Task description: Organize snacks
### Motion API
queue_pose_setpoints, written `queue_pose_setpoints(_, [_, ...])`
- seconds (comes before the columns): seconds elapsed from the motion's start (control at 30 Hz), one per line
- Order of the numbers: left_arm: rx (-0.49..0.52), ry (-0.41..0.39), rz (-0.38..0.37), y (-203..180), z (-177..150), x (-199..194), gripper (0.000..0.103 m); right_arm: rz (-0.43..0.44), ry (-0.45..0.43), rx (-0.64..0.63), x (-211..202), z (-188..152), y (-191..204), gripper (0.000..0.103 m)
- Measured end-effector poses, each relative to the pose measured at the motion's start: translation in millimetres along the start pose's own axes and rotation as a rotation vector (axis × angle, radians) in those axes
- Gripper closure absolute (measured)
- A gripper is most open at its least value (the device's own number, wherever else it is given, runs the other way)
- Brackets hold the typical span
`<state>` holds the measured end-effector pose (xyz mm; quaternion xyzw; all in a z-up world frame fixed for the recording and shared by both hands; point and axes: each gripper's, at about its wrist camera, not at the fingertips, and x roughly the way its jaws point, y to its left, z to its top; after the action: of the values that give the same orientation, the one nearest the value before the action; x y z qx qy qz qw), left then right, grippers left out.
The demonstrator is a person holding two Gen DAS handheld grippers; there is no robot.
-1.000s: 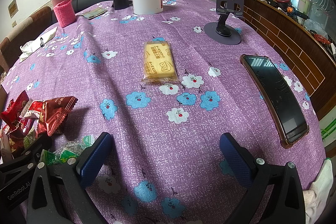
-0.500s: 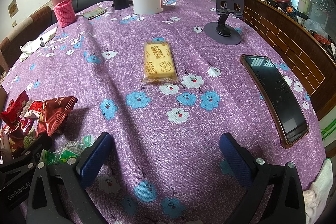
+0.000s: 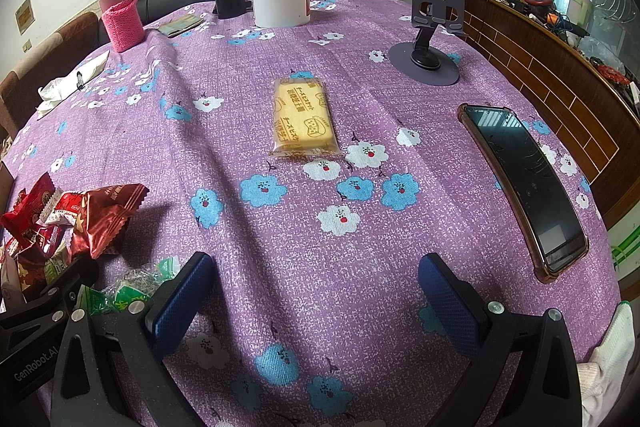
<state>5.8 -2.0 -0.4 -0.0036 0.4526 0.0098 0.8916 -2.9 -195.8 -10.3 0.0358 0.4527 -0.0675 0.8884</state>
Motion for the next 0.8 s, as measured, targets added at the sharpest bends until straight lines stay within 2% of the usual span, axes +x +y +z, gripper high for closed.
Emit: queue_pose_setpoints(0.8, [-0.017,0.008,0.015,-0.4,-0.5,-2.2,0.0,-0.002,0.0,0.005,-0.5,0.0,0.0,0.001])
